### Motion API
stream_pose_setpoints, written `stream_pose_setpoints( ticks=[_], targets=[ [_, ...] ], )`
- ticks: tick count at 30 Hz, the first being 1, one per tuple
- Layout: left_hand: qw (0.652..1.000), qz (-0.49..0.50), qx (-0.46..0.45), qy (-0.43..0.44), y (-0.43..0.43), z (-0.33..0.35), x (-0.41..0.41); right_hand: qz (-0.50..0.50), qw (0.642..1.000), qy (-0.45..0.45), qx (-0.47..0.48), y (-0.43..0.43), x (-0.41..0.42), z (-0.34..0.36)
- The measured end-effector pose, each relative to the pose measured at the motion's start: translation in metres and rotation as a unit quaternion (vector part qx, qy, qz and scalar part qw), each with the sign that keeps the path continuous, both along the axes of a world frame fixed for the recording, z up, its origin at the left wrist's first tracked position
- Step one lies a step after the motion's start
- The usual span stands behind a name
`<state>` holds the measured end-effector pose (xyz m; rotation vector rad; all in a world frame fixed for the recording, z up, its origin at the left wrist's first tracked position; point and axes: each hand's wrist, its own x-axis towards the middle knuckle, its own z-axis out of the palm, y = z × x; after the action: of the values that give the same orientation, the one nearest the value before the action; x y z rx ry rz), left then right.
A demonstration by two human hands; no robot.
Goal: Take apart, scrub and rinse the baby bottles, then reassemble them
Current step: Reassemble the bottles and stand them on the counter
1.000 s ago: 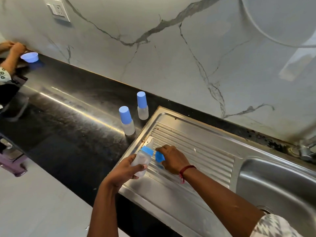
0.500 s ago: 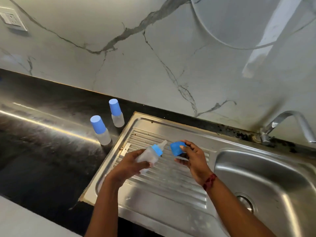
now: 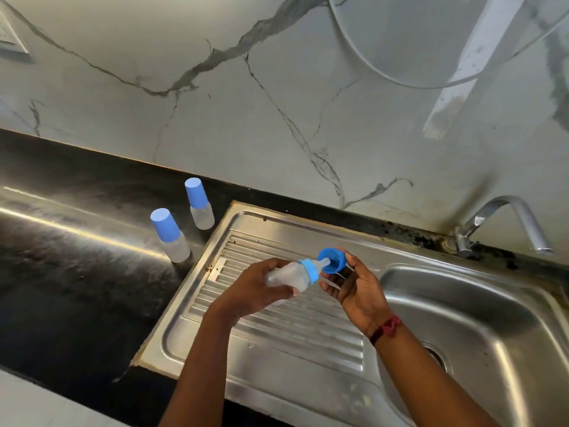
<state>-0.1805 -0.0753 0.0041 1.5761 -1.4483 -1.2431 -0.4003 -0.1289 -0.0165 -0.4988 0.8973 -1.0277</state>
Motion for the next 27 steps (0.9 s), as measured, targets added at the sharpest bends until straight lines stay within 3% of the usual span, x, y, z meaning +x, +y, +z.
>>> stream_pose_setpoints(
  ticks=[10,16,27],
  targets=[
    [0.999,0.002,0.012,-0.041,-0.001,0.000,-0.008,0.041,0.994,0.078,-0.058,0.005,0.010,0.002],
    [0.999,0.014,0.025,-0.023,-0.003,-0.002,-0.009,0.047,0.983,0.151,-0.094,0.005,0.015,0.005],
    [0.999,0.034,0.022,0.023,-0.001,-0.004,-0.007,0.057,0.976,0.170,-0.122,0.009,0.023,0.011]
  ],
)
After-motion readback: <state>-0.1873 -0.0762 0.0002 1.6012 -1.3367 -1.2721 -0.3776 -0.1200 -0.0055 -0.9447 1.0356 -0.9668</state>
